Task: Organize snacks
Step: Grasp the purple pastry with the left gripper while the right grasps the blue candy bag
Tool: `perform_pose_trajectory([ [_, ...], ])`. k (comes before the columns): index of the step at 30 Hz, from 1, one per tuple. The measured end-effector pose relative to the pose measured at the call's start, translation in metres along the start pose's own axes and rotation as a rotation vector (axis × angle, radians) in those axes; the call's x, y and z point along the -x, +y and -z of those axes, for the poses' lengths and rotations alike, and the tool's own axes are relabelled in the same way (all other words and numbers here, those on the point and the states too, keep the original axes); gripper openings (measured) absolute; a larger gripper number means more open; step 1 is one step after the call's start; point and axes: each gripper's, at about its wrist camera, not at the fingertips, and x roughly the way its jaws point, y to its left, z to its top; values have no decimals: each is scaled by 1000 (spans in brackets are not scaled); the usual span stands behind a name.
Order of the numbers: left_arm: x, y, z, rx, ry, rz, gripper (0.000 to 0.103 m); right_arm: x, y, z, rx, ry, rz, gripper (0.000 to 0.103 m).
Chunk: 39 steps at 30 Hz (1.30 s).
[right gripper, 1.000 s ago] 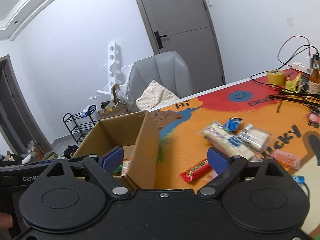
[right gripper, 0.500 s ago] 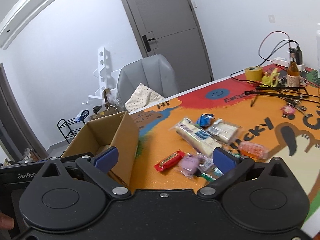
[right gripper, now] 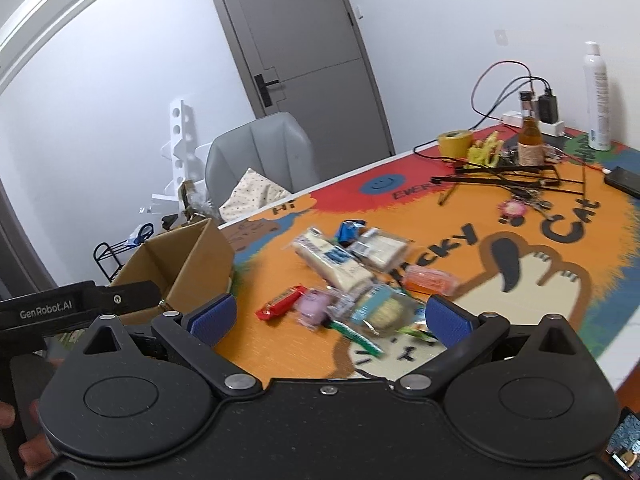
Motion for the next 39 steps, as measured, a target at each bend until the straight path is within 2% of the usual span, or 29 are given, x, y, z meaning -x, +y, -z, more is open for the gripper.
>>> perform_pose_trajectory([
  [8, -10, -19, 15, 1, 27, -2, 102, 2, -23, 5, -7, 16, 12, 103],
  [17, -42, -29, 15, -20, 42, 37, 100, -36, -54, 10, -43, 60, 60, 103],
  [19, -53, -31, 14, -18, 43, 49, 98, -47, -58, 11, -47, 81, 62, 99],
  [20, -57, -32, 14, -22, 41, 56, 97, -51, -60, 11, -50, 93, 57, 91],
  [22, -67, -34, 13, -30, 46, 65, 93, -61, -63, 12, -63, 117, 44, 78],
  [25, -83, -37, 13, -39, 66, 74, 85, -72, -66, 14, -75, 138, 45, 64],
  [33, -124, -41, 17, -47, 129, 84, 60, -94, -67, 17, -49, 171, 98, 58],
  [39, -149, -44, 20, -59, 155, 89, 55, -103, -67, 21, -29, 186, 113, 59],
])
